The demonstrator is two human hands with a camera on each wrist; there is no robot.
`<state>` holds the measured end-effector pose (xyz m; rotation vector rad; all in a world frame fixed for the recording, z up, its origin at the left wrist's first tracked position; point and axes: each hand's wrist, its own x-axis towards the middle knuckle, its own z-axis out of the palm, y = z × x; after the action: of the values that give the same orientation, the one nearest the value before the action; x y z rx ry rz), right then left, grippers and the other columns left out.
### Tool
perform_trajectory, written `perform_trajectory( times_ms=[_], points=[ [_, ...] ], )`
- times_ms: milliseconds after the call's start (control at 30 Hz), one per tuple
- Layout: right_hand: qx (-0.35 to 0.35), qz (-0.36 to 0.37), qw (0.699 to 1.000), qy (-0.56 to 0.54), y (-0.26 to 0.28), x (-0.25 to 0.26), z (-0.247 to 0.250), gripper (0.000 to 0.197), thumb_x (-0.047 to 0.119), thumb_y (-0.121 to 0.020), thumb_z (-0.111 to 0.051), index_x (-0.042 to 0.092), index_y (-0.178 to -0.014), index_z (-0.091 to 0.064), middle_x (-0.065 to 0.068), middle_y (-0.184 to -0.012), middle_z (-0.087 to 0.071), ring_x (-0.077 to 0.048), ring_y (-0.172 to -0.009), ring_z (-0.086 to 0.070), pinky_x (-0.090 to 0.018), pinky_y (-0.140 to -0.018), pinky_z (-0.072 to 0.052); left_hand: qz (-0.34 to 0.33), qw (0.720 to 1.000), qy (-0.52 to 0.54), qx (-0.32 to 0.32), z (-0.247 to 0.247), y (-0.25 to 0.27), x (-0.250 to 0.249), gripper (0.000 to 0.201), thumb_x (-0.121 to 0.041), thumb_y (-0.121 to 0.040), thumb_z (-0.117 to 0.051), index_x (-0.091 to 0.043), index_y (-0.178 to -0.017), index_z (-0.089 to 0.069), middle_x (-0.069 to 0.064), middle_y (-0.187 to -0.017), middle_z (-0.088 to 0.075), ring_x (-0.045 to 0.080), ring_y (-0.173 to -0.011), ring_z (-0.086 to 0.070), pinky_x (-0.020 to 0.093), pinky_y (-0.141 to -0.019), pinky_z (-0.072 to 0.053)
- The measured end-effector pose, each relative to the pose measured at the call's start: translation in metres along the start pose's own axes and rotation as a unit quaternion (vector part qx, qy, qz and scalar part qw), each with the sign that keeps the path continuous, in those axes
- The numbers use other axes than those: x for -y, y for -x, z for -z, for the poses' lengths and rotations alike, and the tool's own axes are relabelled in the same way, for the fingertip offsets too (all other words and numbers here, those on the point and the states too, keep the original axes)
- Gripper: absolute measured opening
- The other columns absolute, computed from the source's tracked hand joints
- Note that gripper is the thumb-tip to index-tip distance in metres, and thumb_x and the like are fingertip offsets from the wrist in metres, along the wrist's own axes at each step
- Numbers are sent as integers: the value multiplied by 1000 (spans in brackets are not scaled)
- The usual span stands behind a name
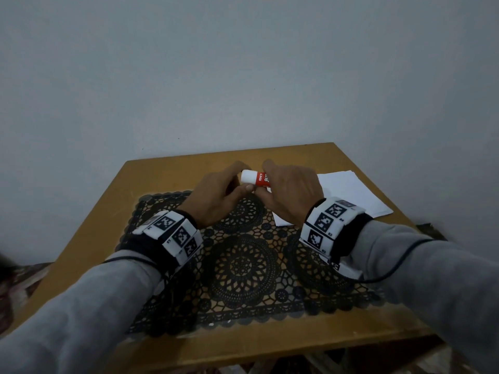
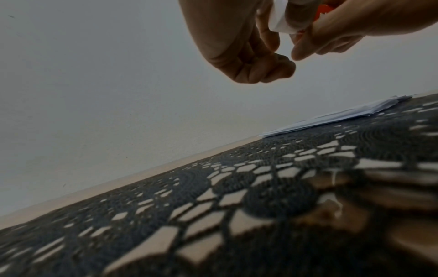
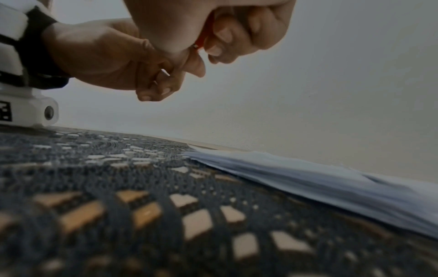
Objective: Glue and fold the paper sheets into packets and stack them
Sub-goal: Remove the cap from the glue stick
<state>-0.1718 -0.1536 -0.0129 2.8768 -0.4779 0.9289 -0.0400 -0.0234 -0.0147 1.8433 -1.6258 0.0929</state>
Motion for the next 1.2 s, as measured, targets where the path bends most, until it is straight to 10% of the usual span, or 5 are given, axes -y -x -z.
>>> perform_trajectory(
  times_ms=[333,567,1200],
  points=[
    [19,-4,1000,-4,0,0,1,33,47,-90,-53,16,-99,-52,-2,-79,-66,-18,-58,-44,-28,-56,-30,-9,1000,-23,-15,-1,0,-1,20,-24,-95,-54,-21,-114,-49,-11,-77,-55,0,-66,-50,12,-57,-34],
    [54,35,998,-17,-1,-3,2,32,46,-91,-49,16,-98,-53,-1,-75,-63,-18,-58,-48,-28,-55,-35,3,1000,-8,4,-3,3,-6,44,-54,-91,-26,-17,-90,-50,-6,-65,-52,15,-58,-50,19,-52,-34],
    [103,125,971,-174,-1,-10,2,35,44,-95,-47,13,-111,-53,-4,-72,-63,-17,-53,-48,-30,-52,-34,-45,989,-97,100,17,-1,-13,25,-43,-94,-34,-21,-99,-45,-6,-90,-51,13,-76,-48,29,-66,-39]
  ],
)
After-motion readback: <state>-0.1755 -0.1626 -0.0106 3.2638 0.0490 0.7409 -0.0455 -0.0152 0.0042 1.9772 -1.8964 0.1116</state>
